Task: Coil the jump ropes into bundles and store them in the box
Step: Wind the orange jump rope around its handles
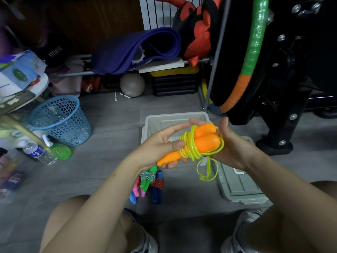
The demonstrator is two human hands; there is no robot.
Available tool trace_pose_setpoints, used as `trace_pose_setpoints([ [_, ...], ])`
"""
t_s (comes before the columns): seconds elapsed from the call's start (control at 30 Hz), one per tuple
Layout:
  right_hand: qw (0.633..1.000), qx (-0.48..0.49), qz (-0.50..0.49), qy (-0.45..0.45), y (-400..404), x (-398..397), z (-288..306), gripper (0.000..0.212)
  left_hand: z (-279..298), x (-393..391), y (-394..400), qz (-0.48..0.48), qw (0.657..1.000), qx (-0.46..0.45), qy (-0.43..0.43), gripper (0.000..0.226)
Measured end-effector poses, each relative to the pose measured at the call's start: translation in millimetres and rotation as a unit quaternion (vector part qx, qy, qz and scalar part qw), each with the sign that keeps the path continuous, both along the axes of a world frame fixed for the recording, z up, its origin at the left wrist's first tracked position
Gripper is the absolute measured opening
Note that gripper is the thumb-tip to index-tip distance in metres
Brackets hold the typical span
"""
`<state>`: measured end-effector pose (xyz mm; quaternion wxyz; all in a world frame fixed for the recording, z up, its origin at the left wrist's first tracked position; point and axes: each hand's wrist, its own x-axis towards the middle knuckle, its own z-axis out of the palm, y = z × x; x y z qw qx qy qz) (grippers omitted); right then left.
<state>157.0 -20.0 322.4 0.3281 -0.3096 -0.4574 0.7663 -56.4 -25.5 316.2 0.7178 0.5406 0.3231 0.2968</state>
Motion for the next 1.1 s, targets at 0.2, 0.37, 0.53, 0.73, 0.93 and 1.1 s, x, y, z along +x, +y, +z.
trace_pose_setpoints([
  [0.2,0.997,0.033,-0.060,0.024,-4,-5,-4,0.081,3,3,0,0.048,0.998,0.014,0.028,0.066],
  [0.37,0.997,0.071,-0.021,0.006,-7,-3,-2,0.080,5,3,-4,0.053,0.998,0.019,0.038,0.061],
  [0.53,0.998,0.064,0.003,0.012,-6,-3,-5,0.068,4,6,-6,0.057,0.997,0.021,0.054,0.054],
  [0.73,0.997,0.037,-0.064,0.036,-6,-11,-16,0.067,4,14,-7,0.088,0.995,0.019,0.042,0.053],
  [0.93,0.963,0.094,-0.149,-0.205,-14,-14,-9,0.048,5,13,2,0.149,0.975,0.075,0.144,0.044],
  [1.1,0.917,0.152,-0.119,-0.350,-28,-27,-15,0.045,4,14,3,0.216,0.955,0.089,0.182,0.048],
])
